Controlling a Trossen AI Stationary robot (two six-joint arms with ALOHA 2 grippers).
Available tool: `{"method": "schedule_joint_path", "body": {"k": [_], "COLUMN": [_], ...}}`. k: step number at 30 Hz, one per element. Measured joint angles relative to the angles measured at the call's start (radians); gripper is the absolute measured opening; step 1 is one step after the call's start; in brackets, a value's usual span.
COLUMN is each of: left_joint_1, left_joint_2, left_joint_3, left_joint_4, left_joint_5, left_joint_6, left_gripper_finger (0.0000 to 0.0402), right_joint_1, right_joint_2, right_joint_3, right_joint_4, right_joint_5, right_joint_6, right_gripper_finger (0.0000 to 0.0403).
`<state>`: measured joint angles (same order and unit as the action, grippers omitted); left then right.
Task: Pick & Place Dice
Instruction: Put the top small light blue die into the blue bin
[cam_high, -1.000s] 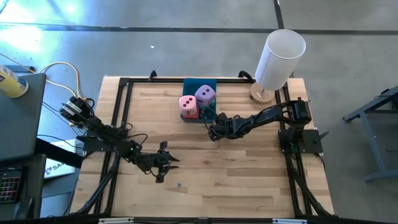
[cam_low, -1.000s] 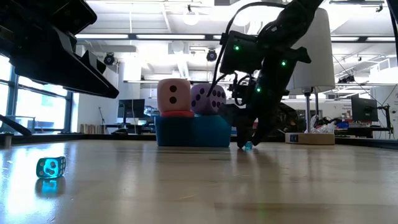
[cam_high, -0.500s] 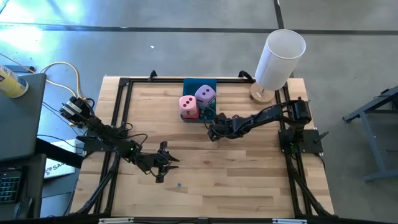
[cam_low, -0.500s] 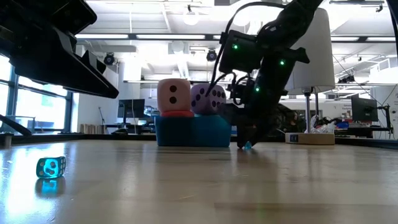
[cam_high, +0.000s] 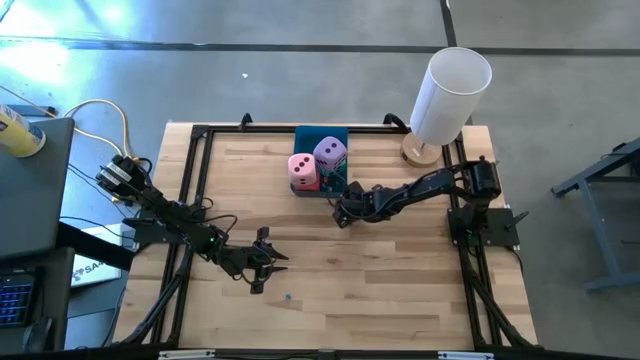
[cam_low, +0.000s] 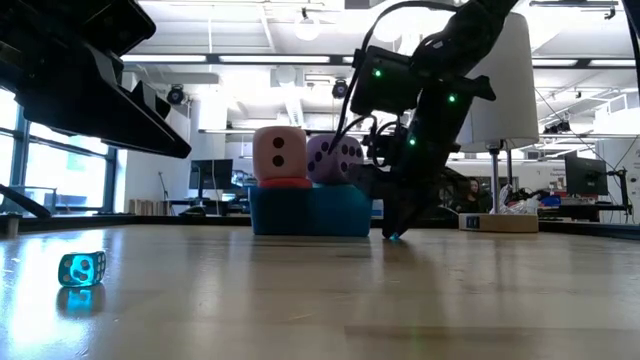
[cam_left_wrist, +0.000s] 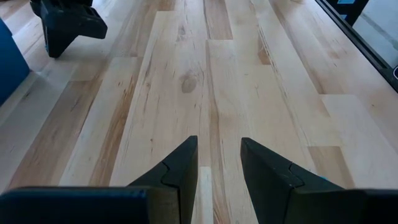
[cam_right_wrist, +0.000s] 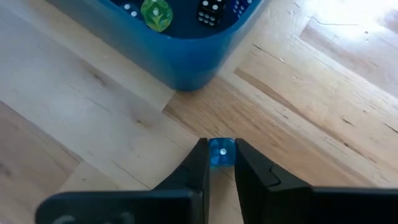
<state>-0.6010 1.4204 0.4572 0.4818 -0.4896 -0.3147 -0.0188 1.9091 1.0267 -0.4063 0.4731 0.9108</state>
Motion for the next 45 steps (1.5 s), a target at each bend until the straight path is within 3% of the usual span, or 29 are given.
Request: {"method": "schedule_joint_path", "body": {"k": [7, 13, 22, 26, 45], "left_joint_1": [0.0, -0.003, -0.004, -0.004, -0.015], "left_joint_2": [0.0, 0.0, 0.0, 0.0, 0.0], "left_joint_3": [0.0, -0.001, -0.001, -0.001, -0.001], "left_joint_4": [0.0, -0.004, 0.005, 0.024, 0.039], "left_joint_5": [0.0, 0.0, -0.001, 0.002, 0.005], "left_joint_6": [0.022, 0.079, 0.131, 0.123, 0.104], "left_gripper_finger": [0.0116, 0.0116, 0.0116, 0.0116, 0.0116], "right_joint_1": [0.058, 0.137, 0.23, 0.205, -0.012], "right_joint_2": [-0.004, -0.065, -0.179, -0.187, -0.183], "right_joint_3": [-0.003, 0.009, 0.053, 0.051, 0.053], "right_joint_4": [0.025, 0.039, 0.158, 0.194, 0.207], "right_joint_5": [0.022, -0.041, 0.147, 0.205, 0.073], "right_joint_6": [-0.001, -0.014, -0.133, -0.21, -0.235], "right_gripper_finger": [0.0034, 0.0034, 0.0034, 0.0034, 0.0053]}}
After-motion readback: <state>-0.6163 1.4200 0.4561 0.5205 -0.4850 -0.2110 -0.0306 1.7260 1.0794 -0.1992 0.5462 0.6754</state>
